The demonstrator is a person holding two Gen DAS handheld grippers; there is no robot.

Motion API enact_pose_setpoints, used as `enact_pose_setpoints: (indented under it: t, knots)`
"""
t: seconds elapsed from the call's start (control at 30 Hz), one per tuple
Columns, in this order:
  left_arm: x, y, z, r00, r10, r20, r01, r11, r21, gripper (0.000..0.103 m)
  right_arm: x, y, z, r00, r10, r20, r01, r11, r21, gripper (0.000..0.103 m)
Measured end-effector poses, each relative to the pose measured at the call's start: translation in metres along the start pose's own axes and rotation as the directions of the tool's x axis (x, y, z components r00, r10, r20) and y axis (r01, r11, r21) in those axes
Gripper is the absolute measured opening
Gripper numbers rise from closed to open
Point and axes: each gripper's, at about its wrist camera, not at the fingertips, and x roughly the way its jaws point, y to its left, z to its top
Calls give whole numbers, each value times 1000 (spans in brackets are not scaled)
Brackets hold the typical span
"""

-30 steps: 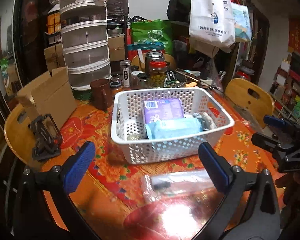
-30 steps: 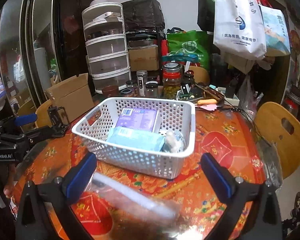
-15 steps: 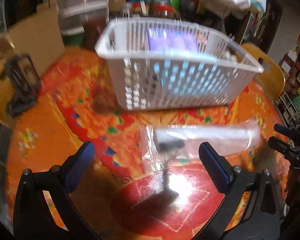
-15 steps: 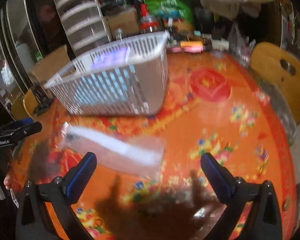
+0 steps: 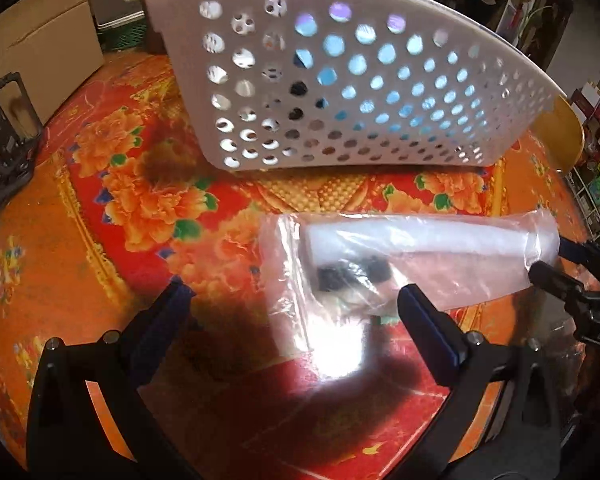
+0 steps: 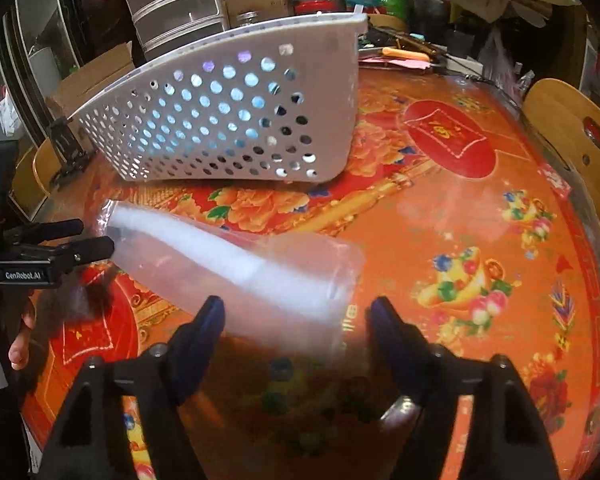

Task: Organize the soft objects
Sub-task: 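Close both grippers on the ends of the clear plastic bag, then carry the clear bag into the basket and open both grippers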

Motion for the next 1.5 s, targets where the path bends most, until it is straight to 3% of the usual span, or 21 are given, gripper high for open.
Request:
enact_pose_setpoints:
  t: [0.13,0.3,0.37,0.4,0.43,0.5,0.57,0.63,0.73,0.97,1.5]
  knots:
    - [2,-9,-3,1000,10,14,-10,1000,26,103,4,4,2,1000,3,-1,-3,1000,-13,56]
    - [6,-25,-3,999,41,19,-42,997,61,102,5,10,2,1000,-15,-4,14,999,-51,52]
    - [2,-32,-5,999,41,31,-43,997,62,96,5,10,1,1000,-23,0,23,998,-57,45]
    - [0,-35,-5,998,38,42,-41,997,65,85,5,11,1,1000,-24,1,24,998,-57,42]
    - [-4,-38,-6,998,33,53,-37,997,70,67,5,10,1,1000,-25,1,26,998,-57,37]
    - [-9,-47,-7,998,21,65,-26,997,74,51,4,10,1,1000,-30,4,31,998,-55,34]
    - [-11,-52,-8,998,16,68,-21,997,74,45,4,9,1,1000,-23,5,23,998,-55,31]
    - [-14,-55,-9,998,-6,68,1,997,77,28,4,9,0,1000,-23,6,24,998,-63,27]
    - [-18,-59,-12,997,-22,68,16,997,76,23,3,12,-2,1000,-22,9,23,997,-79,17]
    - [-36,-54,-24,994,-43,96,36,996,79,19,-1,17,-9,999,-17,31,20,995,-102,12]
    - [-72,-19,-35,974,-90,208,79,995,63,18,-35,39,-16,990,20,143,1,990,-144,10]
